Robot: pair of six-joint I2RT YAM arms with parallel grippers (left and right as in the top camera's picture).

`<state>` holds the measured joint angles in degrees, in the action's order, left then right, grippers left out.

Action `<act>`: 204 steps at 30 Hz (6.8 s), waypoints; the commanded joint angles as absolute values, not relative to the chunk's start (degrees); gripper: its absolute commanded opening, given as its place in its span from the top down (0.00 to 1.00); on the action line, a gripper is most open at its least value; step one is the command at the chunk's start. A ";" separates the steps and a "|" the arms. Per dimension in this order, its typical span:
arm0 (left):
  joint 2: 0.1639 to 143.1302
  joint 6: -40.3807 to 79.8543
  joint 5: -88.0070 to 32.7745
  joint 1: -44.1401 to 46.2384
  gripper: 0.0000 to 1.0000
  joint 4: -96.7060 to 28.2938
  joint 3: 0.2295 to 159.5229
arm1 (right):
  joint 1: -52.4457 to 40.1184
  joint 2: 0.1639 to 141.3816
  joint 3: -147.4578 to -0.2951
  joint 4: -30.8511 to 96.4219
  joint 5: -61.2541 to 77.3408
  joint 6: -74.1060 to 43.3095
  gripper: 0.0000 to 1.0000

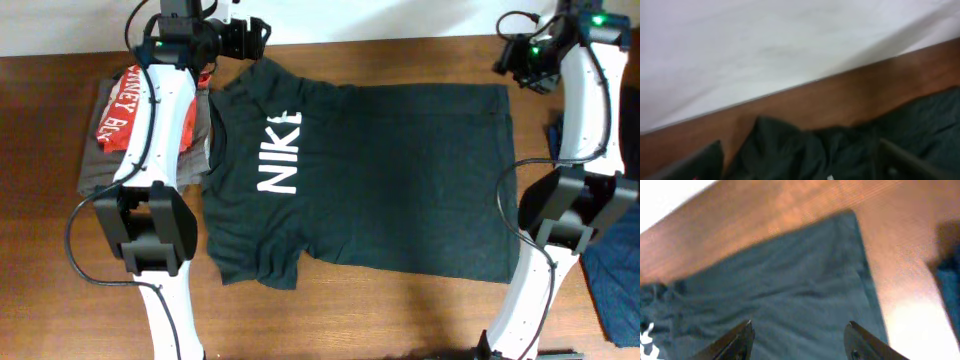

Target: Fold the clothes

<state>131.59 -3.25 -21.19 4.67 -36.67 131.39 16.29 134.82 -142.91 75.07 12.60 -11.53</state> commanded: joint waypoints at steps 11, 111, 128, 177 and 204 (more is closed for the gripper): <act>111.04 -10.85 -18.35 -0.58 0.01 -75.26 151.13 | 28.53 104.25 -143.96 93.41 13.63 -7.73 0.34; 100.49 13.52 -32.77 9.65 0.57 -57.41 52.23 | 32.34 79.64 -80.75 73.95 10.81 -16.97 0.37; 100.25 12.53 -33.71 3.84 0.91 -60.58 66.52 | 44.38 87.39 -64.62 74.89 8.23 -18.92 0.34; 85.82 13.26 -28.21 3.84 0.99 -63.55 66.61 | 53.12 72.47 -59.16 65.10 17.26 -19.94 0.96; 91.02 12.34 -17.72 4.12 0.95 -41.15 66.59 | 39.81 92.23 -59.16 33.98 17.80 -26.04 0.96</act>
<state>88.84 13.06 -19.73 4.10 -42.92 65.91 41.08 89.58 -58.19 35.31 18.50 -25.63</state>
